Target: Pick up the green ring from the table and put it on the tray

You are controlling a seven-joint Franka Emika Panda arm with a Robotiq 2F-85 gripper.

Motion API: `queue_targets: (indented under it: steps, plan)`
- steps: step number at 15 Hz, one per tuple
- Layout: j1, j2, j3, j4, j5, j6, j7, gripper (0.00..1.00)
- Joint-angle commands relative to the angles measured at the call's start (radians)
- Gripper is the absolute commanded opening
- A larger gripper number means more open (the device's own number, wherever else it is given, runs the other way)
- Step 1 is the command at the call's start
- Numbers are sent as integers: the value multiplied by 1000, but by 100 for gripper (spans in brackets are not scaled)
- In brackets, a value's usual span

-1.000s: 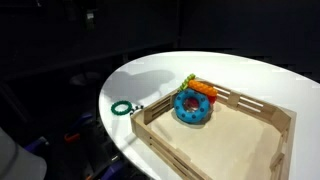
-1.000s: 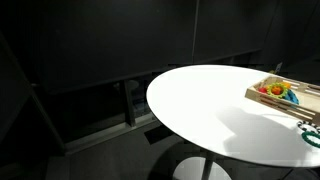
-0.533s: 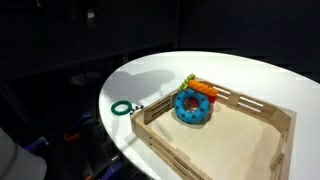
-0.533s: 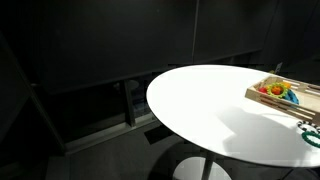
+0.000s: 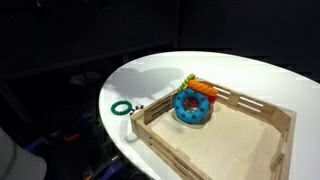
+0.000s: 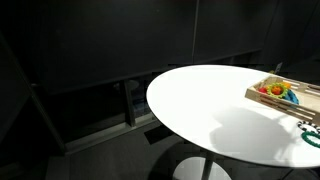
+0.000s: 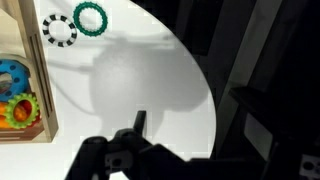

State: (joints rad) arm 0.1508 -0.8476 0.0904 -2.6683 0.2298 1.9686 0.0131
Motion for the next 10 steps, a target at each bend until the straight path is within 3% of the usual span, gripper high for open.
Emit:
queue_targets:
  steps: [1, 5, 10]
  plan:
    - [-40, 96, 29, 119, -43, -13, 52, 100]
    - [-93, 179, 51, 219, -128, -61, 112, 100]
    - [-129, 255, 42, 258, -200, -101, 155, 100]
